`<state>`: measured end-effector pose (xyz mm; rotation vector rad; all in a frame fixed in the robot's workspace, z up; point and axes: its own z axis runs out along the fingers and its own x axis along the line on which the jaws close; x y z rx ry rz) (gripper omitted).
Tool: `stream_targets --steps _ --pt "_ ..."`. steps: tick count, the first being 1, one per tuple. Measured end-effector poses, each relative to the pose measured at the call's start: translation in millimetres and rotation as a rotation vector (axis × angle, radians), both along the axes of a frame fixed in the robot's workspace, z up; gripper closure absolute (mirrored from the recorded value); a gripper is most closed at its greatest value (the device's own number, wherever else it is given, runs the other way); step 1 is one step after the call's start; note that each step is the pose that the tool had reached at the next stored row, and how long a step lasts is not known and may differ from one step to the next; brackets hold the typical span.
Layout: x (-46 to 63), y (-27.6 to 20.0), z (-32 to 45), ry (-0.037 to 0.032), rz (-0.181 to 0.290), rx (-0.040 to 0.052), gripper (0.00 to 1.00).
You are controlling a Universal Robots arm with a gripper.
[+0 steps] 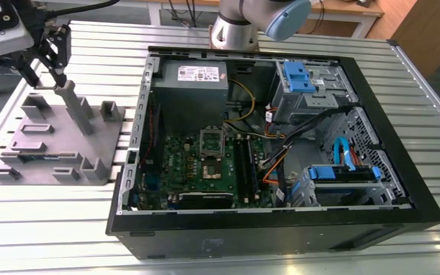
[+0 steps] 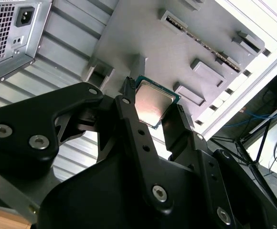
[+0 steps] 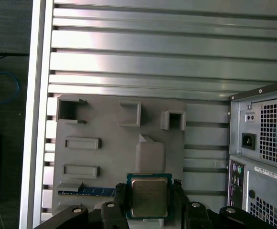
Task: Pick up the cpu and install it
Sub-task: 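Pick up the cpu and move it towards the insertion slot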
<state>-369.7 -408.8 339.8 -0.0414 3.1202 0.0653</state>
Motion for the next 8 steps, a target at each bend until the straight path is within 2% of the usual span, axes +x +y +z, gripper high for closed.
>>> stream_targets --steps 4,8 --pt "0.2 0.0 0.1 0.0001 0.0 -0.0001 0.53" --pt "0.2 0.0 3.4 0.0 0.0 0.0 0.53"
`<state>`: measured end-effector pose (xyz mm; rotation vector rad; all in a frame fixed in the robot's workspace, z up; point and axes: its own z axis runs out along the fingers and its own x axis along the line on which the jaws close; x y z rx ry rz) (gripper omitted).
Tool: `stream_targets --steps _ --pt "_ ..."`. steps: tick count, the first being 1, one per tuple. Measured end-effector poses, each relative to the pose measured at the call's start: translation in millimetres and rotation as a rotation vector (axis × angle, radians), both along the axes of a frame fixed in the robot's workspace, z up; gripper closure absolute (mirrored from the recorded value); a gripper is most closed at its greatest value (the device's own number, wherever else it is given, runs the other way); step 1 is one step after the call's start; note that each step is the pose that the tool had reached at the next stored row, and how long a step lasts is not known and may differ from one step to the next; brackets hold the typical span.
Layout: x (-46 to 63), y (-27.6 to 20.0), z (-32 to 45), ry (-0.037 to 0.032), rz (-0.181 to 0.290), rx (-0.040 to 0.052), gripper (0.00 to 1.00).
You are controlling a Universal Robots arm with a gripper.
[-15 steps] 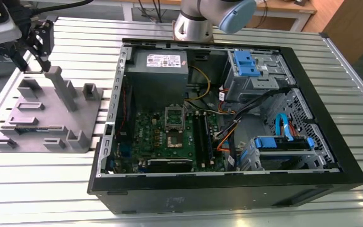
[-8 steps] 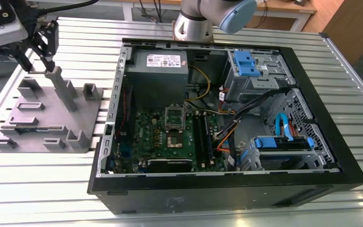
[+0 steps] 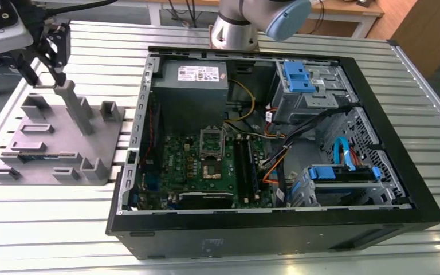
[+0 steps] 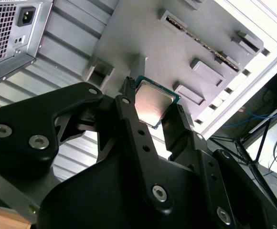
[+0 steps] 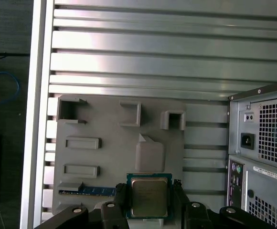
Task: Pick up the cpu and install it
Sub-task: 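Pick up the cpu and move it towards the insertion slot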
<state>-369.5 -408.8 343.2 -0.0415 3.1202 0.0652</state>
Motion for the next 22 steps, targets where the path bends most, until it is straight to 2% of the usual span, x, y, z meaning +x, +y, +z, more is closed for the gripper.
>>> stream_targets --steps 8,22 --pt "0.0 0.0 11.8 0.0001 0.0 -0.0001 0.53" --pt "5.2 0.0 12.3 0.0 0.0 0.0 0.53"
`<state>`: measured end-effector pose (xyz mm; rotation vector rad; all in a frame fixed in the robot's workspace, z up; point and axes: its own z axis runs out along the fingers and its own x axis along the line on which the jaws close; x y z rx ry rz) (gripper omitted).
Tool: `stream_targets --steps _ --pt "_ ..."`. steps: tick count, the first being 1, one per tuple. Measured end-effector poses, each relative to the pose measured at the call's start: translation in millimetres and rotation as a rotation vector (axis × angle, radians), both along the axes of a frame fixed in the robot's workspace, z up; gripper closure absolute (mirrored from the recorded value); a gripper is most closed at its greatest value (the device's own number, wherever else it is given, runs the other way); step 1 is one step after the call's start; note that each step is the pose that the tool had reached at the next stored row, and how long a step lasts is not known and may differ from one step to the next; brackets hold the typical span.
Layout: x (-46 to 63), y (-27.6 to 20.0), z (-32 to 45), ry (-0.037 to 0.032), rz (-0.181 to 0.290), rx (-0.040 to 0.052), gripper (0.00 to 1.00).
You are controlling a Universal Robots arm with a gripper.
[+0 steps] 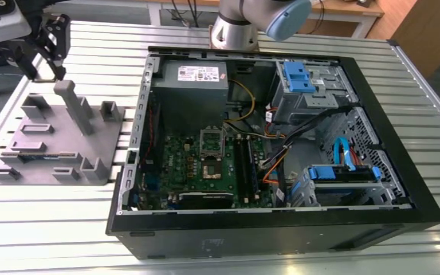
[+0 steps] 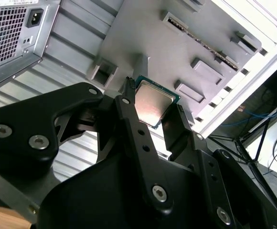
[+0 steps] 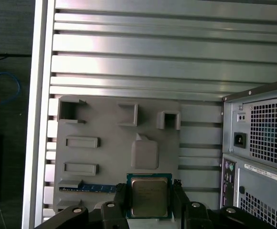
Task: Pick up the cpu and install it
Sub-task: 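Pick up the cpu and move it towards the insertion slot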
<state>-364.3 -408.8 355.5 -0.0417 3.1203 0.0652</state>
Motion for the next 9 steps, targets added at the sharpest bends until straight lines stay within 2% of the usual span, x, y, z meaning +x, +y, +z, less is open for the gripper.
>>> stream_targets --steps 9 --pt "8.8 0.0 -0.1 -0.0001 0.0 0.0001 0.53"
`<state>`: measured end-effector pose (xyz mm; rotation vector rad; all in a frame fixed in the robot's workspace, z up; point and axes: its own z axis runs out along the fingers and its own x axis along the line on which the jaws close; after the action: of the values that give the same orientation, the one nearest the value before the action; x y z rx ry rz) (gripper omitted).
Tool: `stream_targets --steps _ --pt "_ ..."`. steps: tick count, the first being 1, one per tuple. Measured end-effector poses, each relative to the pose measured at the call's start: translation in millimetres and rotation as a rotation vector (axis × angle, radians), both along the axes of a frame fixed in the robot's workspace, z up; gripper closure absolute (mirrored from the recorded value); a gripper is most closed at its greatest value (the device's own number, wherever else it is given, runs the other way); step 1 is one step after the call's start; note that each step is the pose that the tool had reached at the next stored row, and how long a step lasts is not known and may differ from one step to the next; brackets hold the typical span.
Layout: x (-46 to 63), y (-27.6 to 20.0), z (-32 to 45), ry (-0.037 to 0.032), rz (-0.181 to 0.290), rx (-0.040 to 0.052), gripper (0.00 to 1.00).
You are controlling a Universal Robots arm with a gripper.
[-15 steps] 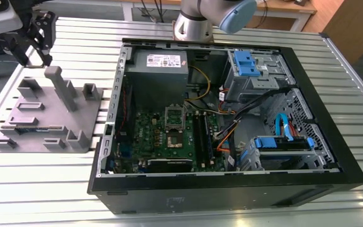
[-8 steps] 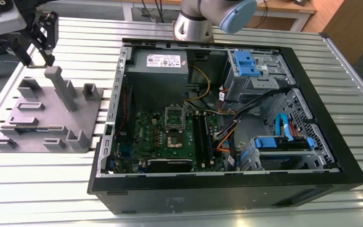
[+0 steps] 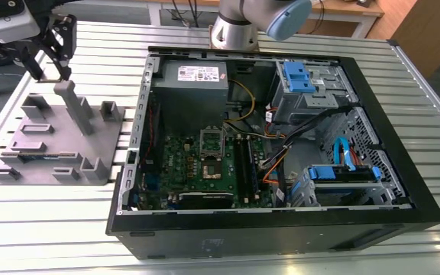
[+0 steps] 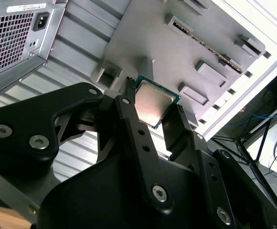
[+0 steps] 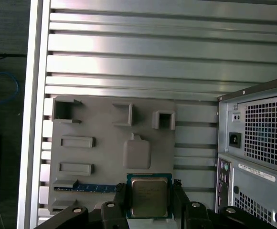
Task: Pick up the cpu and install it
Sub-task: 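Pick up the cpu and move it towards the insertion slot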
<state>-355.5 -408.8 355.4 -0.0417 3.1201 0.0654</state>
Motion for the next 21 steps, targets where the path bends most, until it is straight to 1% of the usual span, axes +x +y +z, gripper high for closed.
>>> stream_targets --steps 21 --pt "20.3 0.0 -0.1 0.0001 0.0 0.0 0.53"
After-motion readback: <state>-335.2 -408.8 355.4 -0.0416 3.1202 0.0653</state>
